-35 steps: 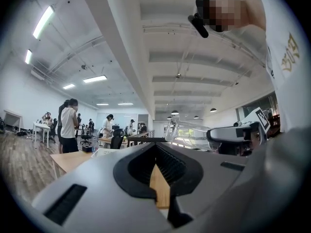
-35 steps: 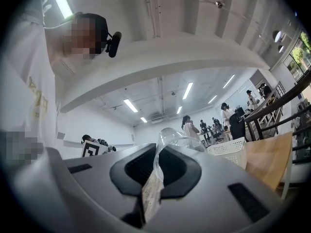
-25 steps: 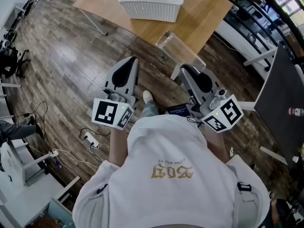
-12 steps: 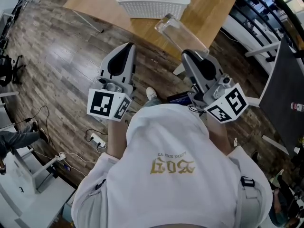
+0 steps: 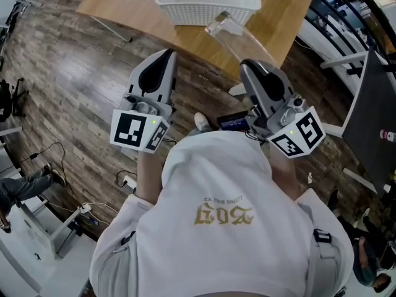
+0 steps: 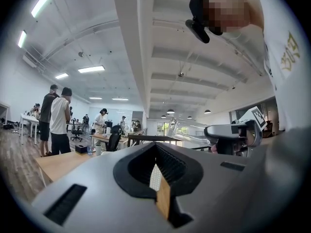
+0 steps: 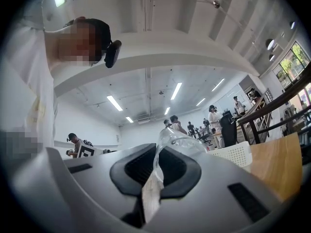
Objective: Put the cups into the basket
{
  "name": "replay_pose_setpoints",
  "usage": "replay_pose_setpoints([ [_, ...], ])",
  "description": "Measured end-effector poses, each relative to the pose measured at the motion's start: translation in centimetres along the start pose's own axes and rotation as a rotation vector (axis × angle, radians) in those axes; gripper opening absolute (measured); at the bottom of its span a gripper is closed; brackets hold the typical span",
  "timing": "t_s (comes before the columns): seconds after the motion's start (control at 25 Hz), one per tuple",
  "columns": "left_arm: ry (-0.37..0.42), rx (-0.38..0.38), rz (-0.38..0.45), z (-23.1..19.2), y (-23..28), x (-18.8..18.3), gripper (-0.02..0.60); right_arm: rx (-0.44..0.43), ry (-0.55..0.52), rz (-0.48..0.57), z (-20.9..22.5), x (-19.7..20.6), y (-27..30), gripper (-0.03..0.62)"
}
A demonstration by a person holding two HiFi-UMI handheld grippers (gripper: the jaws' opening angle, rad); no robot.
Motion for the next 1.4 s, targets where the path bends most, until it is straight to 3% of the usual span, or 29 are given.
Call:
replay_pose_setpoints([
  [0.36, -0.021, -0.009, -0.005, -2.1, 2.8, 0.5, 0.006, -0.002, 0.005, -0.011, 2.5, -0.4, 2.1, 0.025],
  [1.04, 0.01, -0.102, 0.001, -5.7, 13.3, -0.7, 0.006, -0.089, 0.032, -0.014, 14.2, -2.1, 7.5, 0.025],
  [1.4, 0.028, -0.108, -0.023, -7.5, 16.3, -1.3, 0.006, -0.082, 0.078, -0.003, 17.4, -2.1, 9.1, 0.025],
])
Point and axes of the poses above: the fingertips, and each gripper's own axes: y forward along the fingers, z to its right, x out of its underside, the point moved 2 cm from there along -y, backward along the fingers, and after that the axes turned 13 degrees about -x, right-handed, at the moved point
